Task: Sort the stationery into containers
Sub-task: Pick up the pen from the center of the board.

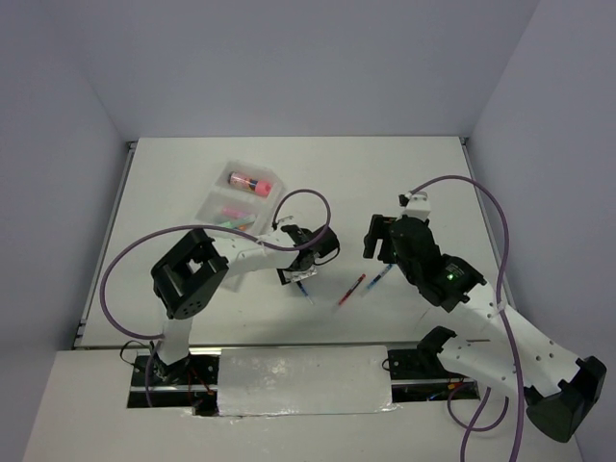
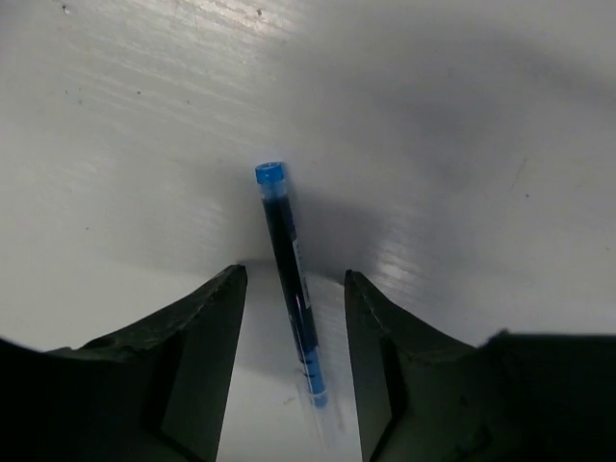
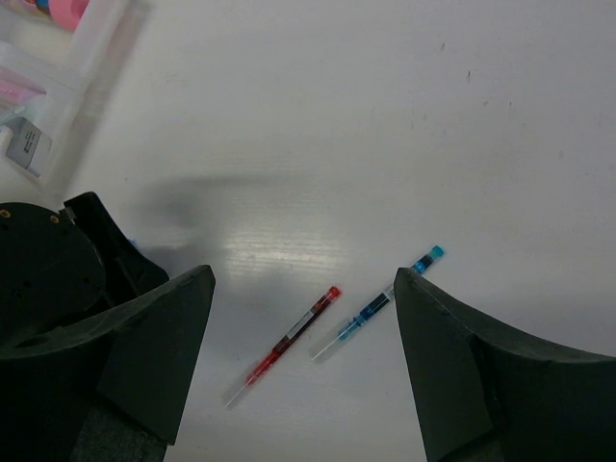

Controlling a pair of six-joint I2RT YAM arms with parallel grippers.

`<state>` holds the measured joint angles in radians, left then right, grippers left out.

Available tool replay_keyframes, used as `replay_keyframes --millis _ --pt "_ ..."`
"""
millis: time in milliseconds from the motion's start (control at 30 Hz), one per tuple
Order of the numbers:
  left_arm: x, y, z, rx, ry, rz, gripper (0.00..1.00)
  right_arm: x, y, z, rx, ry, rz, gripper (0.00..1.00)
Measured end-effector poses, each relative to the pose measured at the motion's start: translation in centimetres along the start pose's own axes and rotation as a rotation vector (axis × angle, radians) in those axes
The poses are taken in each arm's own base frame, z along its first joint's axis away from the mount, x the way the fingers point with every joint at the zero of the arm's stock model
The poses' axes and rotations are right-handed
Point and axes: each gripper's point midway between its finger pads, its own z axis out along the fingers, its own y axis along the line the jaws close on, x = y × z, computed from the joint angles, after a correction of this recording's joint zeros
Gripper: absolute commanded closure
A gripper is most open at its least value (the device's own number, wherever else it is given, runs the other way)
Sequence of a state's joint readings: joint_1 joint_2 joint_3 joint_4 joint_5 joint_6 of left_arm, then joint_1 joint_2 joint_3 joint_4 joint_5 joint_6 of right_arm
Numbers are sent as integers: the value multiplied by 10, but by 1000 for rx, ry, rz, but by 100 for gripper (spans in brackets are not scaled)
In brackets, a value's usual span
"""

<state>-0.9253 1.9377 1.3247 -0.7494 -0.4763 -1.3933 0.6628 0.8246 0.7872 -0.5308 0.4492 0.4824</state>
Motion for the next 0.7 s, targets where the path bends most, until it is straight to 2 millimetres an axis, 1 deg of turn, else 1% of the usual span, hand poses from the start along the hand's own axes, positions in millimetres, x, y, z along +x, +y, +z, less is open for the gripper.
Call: replay_keyframes --millis 67,167,200,233,333,433,533,567,633,700 --pt "3 -3 0 10 14 -3 45 2 -1 0 -2 1 0 17" --pt "5 -4 0 18 29 -6 71 4 -1 -1 -11 6 -1 17" --pt "5 -4 1 19 32 -4 85 4 0 -2 -15 6 -1 18" --pt "6 -4 1 20 33 -8 90 4 0 -2 -17 6 -1 18" --pt "6 -5 -1 46 38 -12 100 4 1 -2 -20 8 -5 18" --pt "5 -2 -5 59 40 -17 100 4 2 -2 -25 7 -8 18" --pt "-5 6 -17 51 7 -18 100 3 4 0 -35 5 -12 18" --pt "-13 10 -25 50 -17 -21 100 4 6 1 -40 9 -14 18" --pt "-37 20 -49 68 -76 -55 100 8 9 7 -43 26 -24 18" --pt "-71 33 -72 100 -129 -134 100 15 13 15 -46 56 -36 18"
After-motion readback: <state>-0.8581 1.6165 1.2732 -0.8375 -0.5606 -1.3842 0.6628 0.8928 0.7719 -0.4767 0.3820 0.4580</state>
